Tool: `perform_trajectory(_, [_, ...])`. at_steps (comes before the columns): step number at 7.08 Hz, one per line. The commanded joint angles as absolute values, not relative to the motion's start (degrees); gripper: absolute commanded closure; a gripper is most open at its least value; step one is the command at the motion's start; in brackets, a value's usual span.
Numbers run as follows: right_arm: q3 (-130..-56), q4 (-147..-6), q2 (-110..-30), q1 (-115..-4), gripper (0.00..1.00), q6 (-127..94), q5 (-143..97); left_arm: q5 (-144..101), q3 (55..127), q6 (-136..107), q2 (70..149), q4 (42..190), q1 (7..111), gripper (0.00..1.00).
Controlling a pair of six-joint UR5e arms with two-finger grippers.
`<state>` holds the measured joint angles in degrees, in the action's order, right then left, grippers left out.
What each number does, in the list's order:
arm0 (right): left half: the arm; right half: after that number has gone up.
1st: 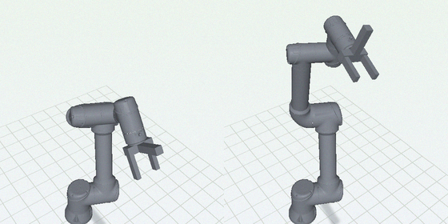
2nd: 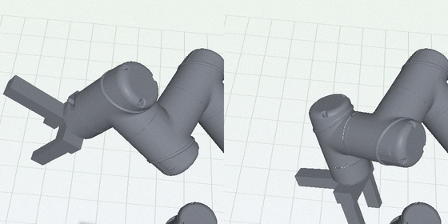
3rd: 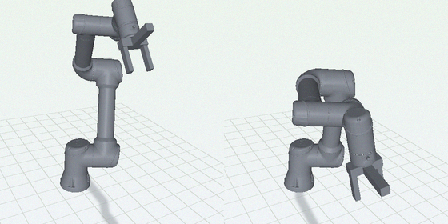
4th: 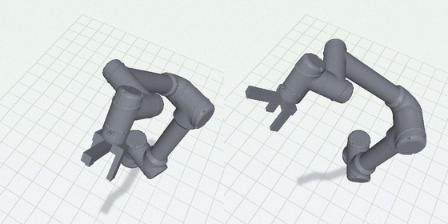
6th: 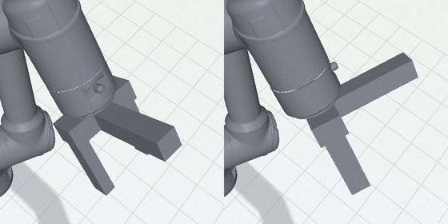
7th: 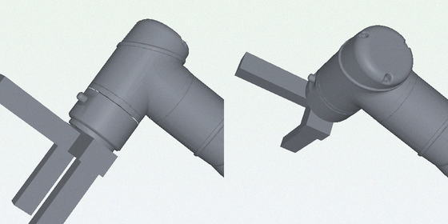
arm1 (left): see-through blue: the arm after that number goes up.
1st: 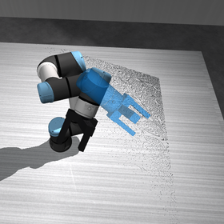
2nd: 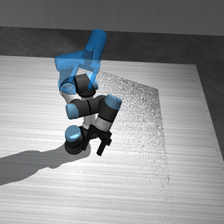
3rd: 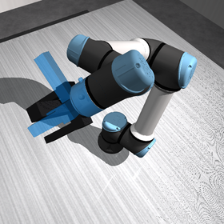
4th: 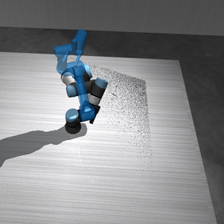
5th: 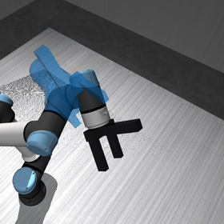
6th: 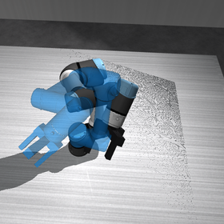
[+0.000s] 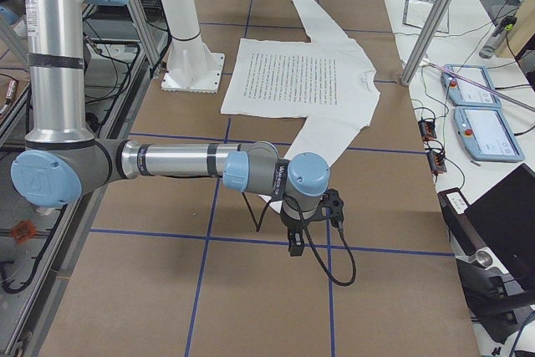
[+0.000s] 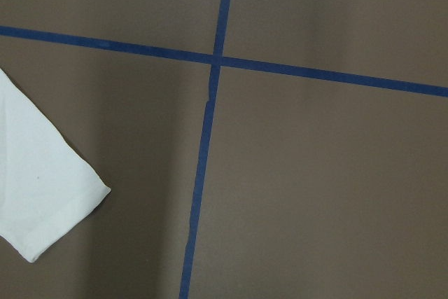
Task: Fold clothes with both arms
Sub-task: 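Move the right gripper to the cuff of the sleeve nearest it and grasp it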
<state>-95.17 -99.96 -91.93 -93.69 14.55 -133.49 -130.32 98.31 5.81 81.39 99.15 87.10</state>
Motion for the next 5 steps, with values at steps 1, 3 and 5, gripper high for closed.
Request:
perform_trajectory(1, [-95.4, -99.7, -92.3, -94.1, 0.00, 14.2, -133.4, -130.4, 98.4, 5.8, 81.3, 99.2, 87.3, 0.01])
perform_trajectory(3, [-94.9, -99.5, -92.3, -94.0, 0.00, 13.7, -133.5, -130.5, 99.1, 5.8, 82.0, 99.6, 87.5, 0.01])
perform_trajectory(5, [-95.4, -98.9, -91.3, -92.0, 0.00, 13.6, -134.8, -130.6, 99.7, 5.2, 85.6, 99.8, 86.9, 0.01])
